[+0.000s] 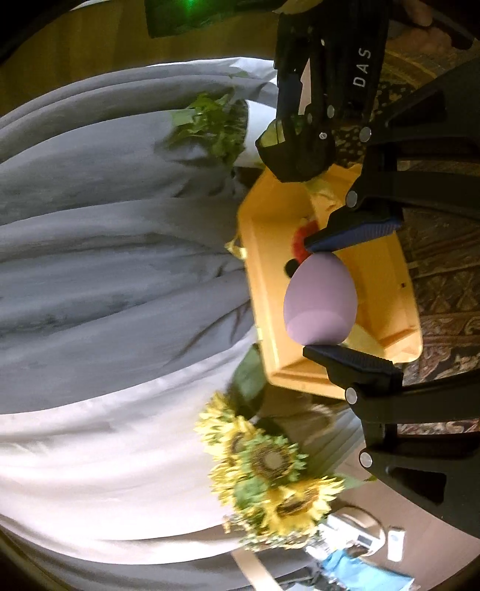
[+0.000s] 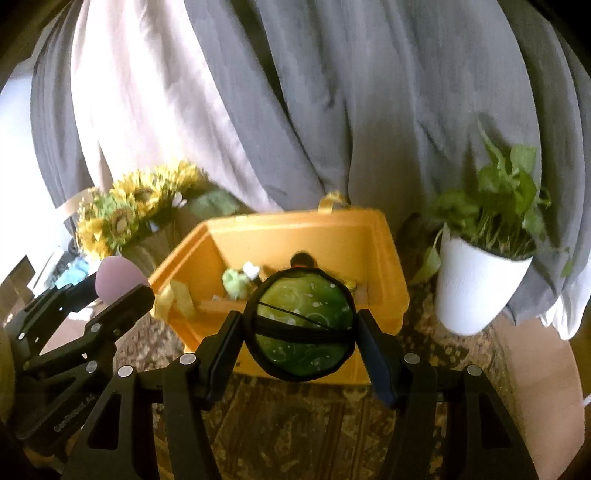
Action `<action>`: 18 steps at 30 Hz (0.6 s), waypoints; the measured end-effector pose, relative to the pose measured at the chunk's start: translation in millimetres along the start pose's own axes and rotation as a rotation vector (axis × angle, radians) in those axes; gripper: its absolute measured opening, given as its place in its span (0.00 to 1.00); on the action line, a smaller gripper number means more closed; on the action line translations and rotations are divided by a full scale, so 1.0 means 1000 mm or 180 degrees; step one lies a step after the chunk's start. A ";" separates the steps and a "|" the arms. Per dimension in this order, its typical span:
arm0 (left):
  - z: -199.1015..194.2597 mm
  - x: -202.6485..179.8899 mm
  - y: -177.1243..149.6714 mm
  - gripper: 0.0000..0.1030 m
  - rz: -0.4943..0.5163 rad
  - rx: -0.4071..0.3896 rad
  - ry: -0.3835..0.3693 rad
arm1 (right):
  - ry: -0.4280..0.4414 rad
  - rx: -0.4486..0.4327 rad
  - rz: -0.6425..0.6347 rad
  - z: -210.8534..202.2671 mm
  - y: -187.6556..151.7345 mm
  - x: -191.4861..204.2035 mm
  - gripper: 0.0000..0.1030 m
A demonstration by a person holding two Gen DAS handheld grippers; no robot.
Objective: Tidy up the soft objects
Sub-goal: 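Lift the sponge and ball and carry both over the orange crate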
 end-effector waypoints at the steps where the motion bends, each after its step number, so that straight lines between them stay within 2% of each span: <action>1: 0.000 0.001 0.004 0.49 0.0002 -0.0025 0.0010 | 0.0001 -0.0032 -0.0007 -0.001 0.004 0.001 0.61; 10: 0.007 0.019 0.036 0.49 -0.0026 -0.0223 0.0113 | 0.0030 -0.0327 -0.0003 -0.002 0.045 0.008 0.61; 18: 0.026 0.029 0.055 0.49 0.0007 -0.0283 0.0193 | -0.0018 -0.0406 -0.0023 0.013 0.069 0.006 0.61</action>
Point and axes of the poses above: each gripper's, at about its wrist camera, not at the fingertips, and z roughly the way its jaws point, x to its left, y to its top, the point moved 10 cm from there along z, roughly the way its jaws point, and after that the axes turned 9 degrees about z, right-handed, at the moved point
